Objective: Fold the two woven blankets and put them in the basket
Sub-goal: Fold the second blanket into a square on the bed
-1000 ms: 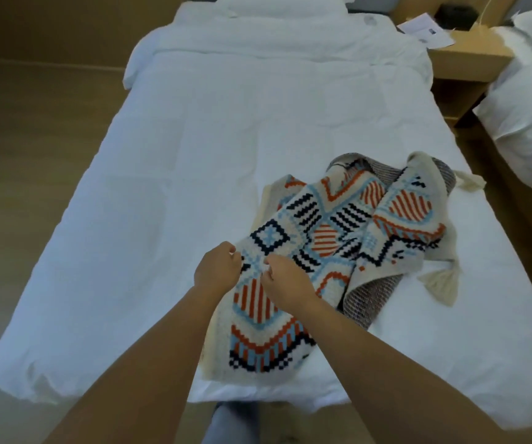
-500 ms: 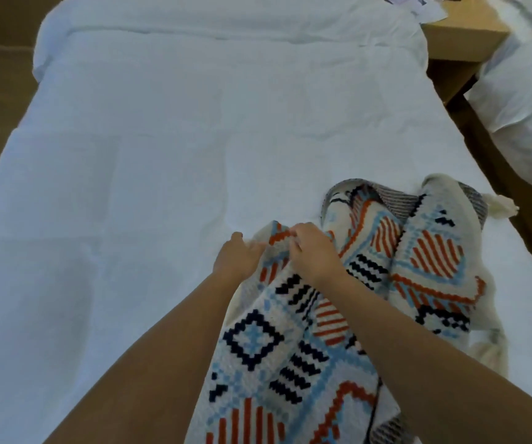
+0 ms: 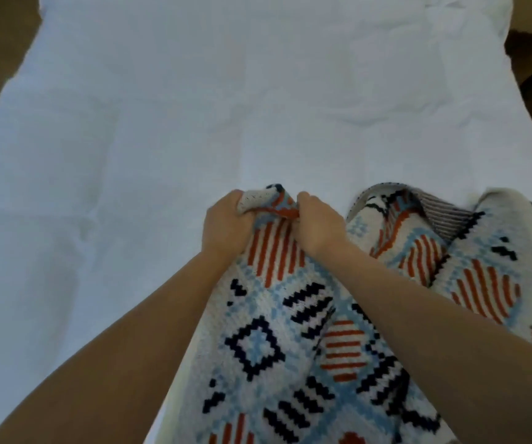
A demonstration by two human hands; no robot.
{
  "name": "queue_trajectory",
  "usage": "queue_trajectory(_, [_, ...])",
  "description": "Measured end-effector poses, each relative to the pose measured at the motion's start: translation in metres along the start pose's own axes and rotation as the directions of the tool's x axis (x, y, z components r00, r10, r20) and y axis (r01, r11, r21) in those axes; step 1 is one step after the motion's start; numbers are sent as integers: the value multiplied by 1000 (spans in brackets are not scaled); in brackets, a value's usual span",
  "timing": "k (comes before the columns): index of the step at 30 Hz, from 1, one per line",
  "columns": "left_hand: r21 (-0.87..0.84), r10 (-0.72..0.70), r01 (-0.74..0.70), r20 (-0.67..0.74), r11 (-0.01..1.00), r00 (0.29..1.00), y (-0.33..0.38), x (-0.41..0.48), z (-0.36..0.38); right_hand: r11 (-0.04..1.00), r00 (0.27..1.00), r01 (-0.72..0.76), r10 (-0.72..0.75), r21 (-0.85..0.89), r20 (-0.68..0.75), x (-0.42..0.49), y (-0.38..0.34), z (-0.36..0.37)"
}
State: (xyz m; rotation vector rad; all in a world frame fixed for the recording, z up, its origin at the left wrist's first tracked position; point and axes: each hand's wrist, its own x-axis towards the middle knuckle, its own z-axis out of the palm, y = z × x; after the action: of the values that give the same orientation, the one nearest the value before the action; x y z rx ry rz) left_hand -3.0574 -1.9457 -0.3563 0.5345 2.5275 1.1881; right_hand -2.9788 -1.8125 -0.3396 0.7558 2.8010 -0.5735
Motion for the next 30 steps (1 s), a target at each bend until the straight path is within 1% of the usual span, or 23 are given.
queue_trajectory(2, [-102,-1,-17,-170,995,986,6,19,-41,991,981,109,-95,78,-171,20,-36,-10])
queue_trajectory(3, [-99,18,-41,-227,994,974,7,28,-62,981,961,166,-138,100,-239,29,-56,-13])
queue_trajectory(5, [-22,68,-79,-301,997,951,1,41,-99,960,924,248,-195,127,-330,45,-94,-12])
queue_trajectory(7, [58,93,-78,-324,995,941,-16,47,-125,933,902,303,-215,194,-374,56,-123,-3])
queue_trajectory(8, [87,77,-51,-328,995,942,-29,48,-132,922,907,314,-220,228,-359,60,-133,6])
queue_trajectory(9, [112,39,-4,-314,994,949,-44,48,-135,919,923,313,-235,238,-305,62,-140,18])
queue_trajectory(10, [135,-20,58,-265,989,964,-59,47,-135,929,944,303,-262,212,-202,64,-145,33])
queue_trajectory(11, [150,-100,127,-174,981,980,-75,45,-131,941,956,292,-284,169,-69,63,-148,48])
queue_trajectory(12, [148,-192,199,-60,969,980,-89,42,-124,952,956,276,-286,136,66,60,-148,64])
queue_trajectory(13, [126,-279,272,39,954,960,-101,38,-117,961,945,251,-270,117,186,56,-147,77])
queue_trajectory(14, [86,-352,345,99,935,931,-110,34,-110,969,928,224,-245,108,279,52,-143,90])
queue_trajectory(15, [35,-414,413,123,910,902,-117,30,-104,975,910,200,-221,97,351,48,-139,99])
queue_trajectory(17, [-61,-502,509,102,859,859,-127,29,-96,982,872,186,-185,43,454,40,-132,113])
queue_trajectory(19, [-117,-562,562,38,819,826,-132,37,-93,977,862,214,-186,-4,472,31,-127,122])
queue_trajectory(21, [-133,-604,602,22,788,796,-132,45,-93,975,875,221,-199,2,441,23,-127,125])
queue_trajectory(23, [-106,-587,587,35,802,809,-129,48,-87,979,878,199,-201,51,434,17,-127,126])
queue_trajectory(25, [-103,-533,530,-2,842,846,-125,42,-78,980,888,180,-200,88,414,11,-126,125])
queue_trajectory(27, [-149,-478,464,-72,873,876,-123,26,-71,977,919,180,-208,113,336,3,-122,121])
queue_trajectory(30, [-237,-484,447,-131,863,865,-127,-13,-62,979,960,172,-192,113,203,-21,-107,117])
